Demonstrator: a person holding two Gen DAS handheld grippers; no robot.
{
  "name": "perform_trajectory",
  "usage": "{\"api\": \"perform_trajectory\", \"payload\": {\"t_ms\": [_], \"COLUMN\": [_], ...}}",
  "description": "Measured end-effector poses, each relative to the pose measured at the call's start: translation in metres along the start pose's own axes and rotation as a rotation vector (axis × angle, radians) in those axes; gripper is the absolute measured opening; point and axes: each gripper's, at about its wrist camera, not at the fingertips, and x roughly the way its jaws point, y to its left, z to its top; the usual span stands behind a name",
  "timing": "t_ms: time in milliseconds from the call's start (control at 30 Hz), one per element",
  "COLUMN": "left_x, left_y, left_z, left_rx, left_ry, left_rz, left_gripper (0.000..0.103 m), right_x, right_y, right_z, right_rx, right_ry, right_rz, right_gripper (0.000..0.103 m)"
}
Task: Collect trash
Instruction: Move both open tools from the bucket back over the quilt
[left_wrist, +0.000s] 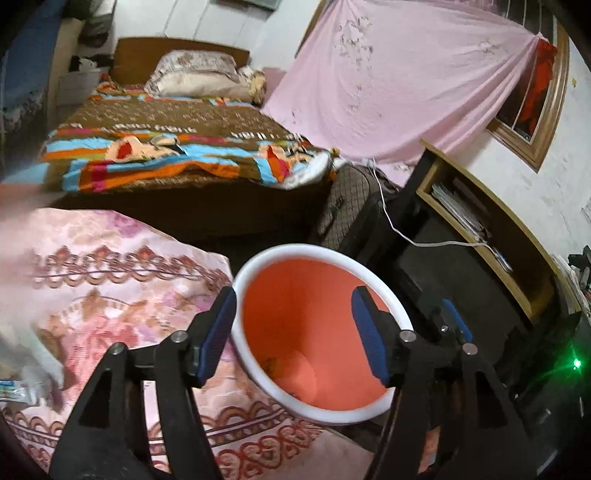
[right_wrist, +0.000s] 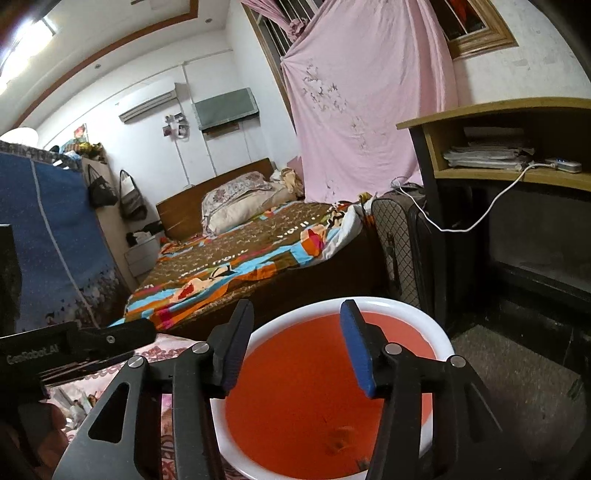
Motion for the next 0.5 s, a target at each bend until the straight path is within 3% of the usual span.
{"api": "perform_trajectory", "payload": {"t_ms": [133,267,333,400,500], "left_x": [-0.025,-0.050,-0.064,-0.079,-0.103], "left_y": [0.012,0.026,0.033,0.041,0.053], "left_z": [-0.002,-0.003,-0.006,-0.009,-0.016], "left_rx": [-0.002,-0.009,-0.011,-0.014,-0.013], "left_ry": [-0.086,-0.164,-0.209,-0.257,-0.337], "left_rz": [0.056,0.110,0.145,0.180,0.239], "left_gripper": [0.063,0.072,0.077,0.089,0.092], "right_x": [-0.006,-0.018,-0.024,-0.031,-0.042], "right_y": [0.007,0.019,0.025,0.032,0.043], "right_z": [0.004,0.005,0.007,0.008,0.008], "right_rx": [-0.009,-0.026,-0.033,-0.044,-0.061], "right_ry": [-0.032,-0.080,-0.103,-0.129,-0.174], "right_rz": [0.024,0.061,0.081,0.103,0.139], "right_gripper": [0.052,0.071,0.075,0.081,0.095]}}
